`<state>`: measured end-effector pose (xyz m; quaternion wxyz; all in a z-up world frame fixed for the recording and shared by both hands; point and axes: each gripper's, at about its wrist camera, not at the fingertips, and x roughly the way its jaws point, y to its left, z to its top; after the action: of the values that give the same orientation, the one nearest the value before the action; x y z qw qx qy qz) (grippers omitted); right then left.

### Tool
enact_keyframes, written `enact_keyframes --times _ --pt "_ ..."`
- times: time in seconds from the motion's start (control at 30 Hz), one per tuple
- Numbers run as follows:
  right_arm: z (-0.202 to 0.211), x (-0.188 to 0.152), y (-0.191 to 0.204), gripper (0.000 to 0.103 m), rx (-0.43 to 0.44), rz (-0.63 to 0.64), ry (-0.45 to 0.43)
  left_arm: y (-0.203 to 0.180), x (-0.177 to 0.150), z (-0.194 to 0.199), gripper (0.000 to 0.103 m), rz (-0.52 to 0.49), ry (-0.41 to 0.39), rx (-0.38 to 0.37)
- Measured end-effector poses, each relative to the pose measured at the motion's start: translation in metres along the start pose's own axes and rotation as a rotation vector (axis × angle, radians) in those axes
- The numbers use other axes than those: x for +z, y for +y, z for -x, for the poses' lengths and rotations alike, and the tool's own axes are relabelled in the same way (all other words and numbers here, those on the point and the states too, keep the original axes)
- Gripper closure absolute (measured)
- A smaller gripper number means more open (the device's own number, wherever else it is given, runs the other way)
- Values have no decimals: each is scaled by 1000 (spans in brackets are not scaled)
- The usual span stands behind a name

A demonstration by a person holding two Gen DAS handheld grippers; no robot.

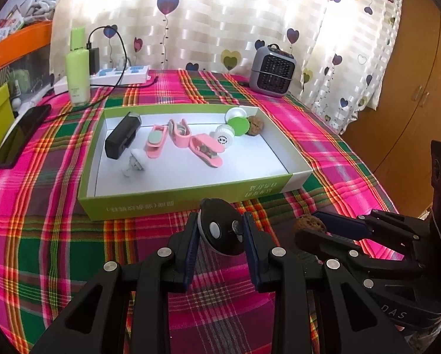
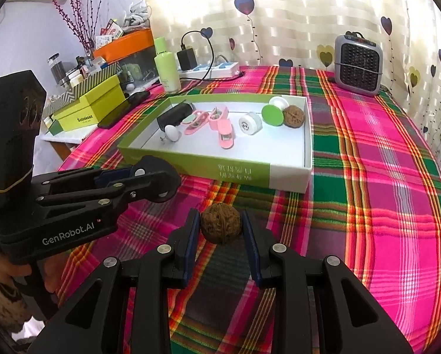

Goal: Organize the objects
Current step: 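Lift the walnut and black disc and carry them over the box, then lower the walnut and black disc into the box and open both grippers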

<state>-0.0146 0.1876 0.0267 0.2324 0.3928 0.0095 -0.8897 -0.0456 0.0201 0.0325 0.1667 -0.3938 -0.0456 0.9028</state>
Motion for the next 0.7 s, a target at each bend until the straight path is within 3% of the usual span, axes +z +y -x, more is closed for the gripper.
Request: enact_keyframes --times 0.7 --pt "-5 40 -9 72 -23 13 -66 15 33 -8 76 22 -22 11"
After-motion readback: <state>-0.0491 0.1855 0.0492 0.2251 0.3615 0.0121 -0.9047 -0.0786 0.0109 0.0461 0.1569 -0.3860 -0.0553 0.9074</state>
